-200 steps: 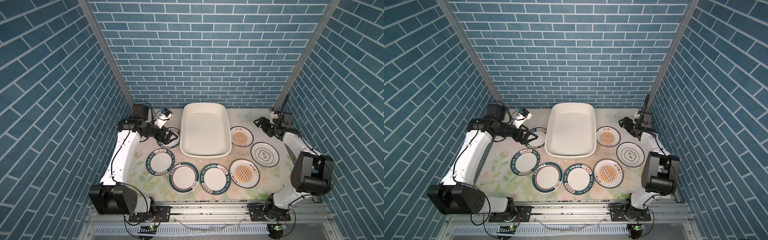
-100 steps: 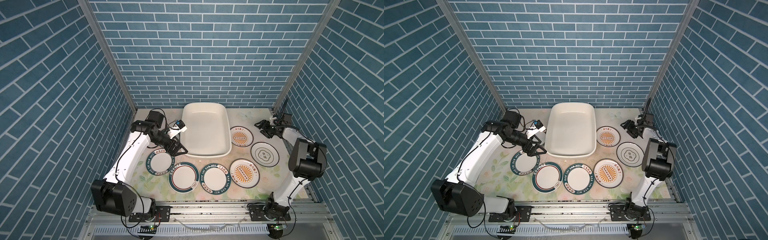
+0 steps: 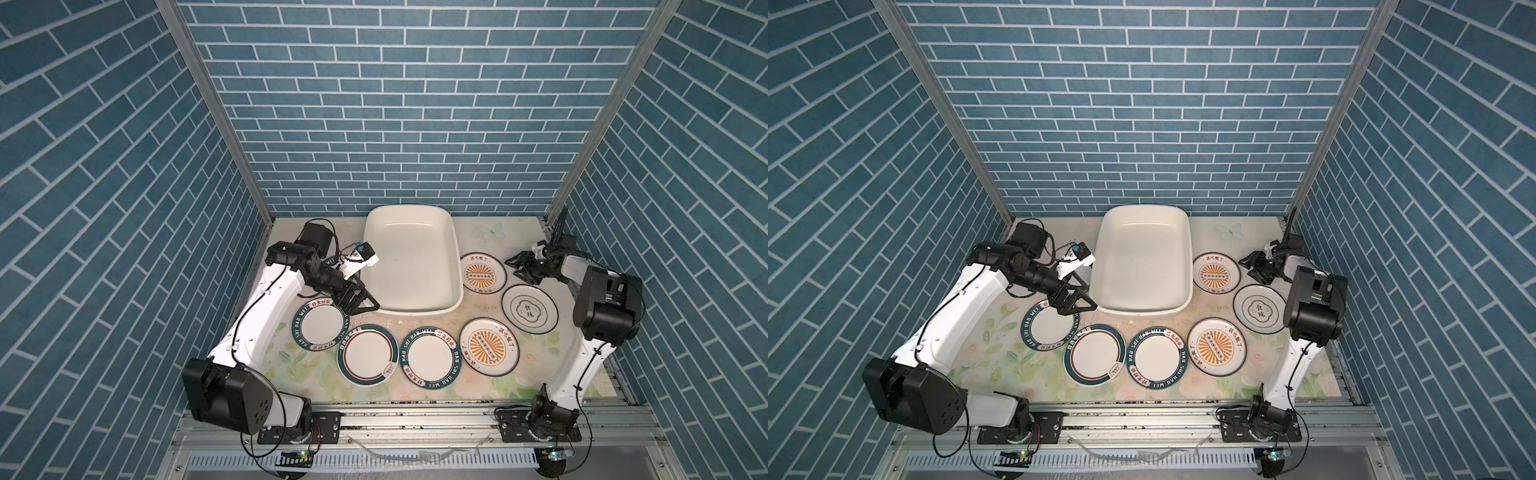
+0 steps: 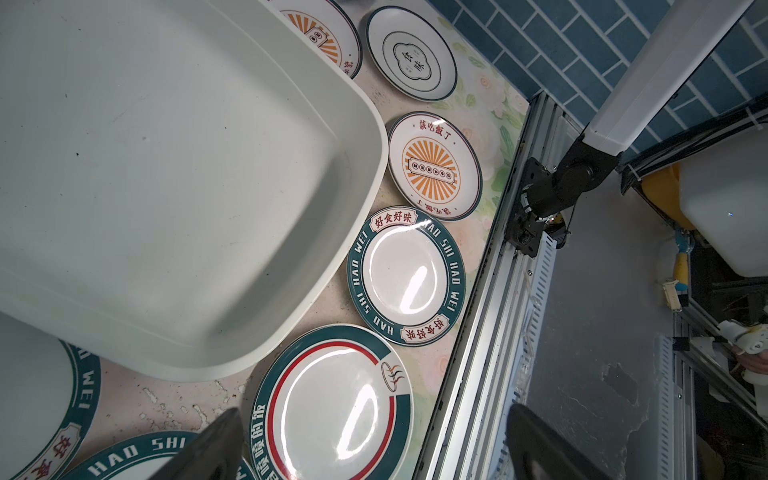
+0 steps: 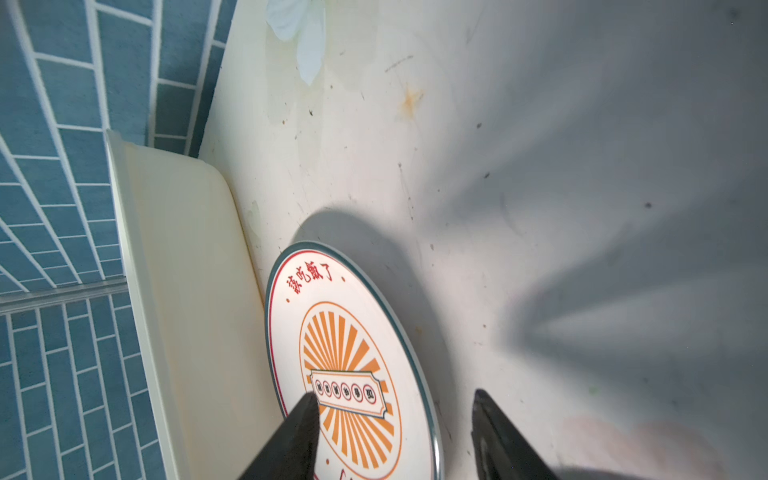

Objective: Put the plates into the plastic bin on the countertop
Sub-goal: 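Move the right gripper to the orange sunburst plate while the left arm rises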

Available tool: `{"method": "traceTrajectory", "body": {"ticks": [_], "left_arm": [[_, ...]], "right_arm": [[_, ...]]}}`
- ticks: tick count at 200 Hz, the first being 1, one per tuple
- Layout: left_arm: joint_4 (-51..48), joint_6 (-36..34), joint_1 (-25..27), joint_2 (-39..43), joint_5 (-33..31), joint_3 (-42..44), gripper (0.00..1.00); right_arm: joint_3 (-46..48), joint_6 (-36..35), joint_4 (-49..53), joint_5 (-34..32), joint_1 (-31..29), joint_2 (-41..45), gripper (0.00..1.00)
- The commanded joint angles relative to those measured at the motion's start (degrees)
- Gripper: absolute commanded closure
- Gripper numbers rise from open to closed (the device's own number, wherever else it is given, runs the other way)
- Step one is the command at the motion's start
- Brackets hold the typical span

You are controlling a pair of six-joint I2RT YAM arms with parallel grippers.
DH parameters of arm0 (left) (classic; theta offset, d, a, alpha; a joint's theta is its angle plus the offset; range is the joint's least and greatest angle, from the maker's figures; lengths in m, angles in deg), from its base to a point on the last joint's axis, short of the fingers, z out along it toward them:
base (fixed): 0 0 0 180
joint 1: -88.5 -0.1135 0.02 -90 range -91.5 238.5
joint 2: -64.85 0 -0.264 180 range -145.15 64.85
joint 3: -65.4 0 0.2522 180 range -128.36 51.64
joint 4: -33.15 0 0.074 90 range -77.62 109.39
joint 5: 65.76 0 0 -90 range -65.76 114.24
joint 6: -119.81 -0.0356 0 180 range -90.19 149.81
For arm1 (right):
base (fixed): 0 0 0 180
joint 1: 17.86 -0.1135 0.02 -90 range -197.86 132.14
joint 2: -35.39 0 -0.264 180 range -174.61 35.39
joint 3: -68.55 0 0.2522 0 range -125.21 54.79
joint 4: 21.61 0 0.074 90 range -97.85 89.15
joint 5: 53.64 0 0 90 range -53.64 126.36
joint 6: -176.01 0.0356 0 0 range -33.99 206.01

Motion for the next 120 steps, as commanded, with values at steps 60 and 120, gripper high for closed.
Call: {"method": "traceTrajectory", "body": {"ticks": [60, 120], "left_arm": [[-2.28, 0.35, 0.71, -0.32, 2.78, -1.40, 0.00], [-2.37, 0.38, 0.78, -0.17, 3.06, -1.38, 0.00]], "right_arm": [[-5.64, -5.14, 6.22, 3.50, 0.25, -4.61, 0.48], [-8.74, -7.23, 9.44, 3.24, 0.10, -7.56, 0.52]]}}
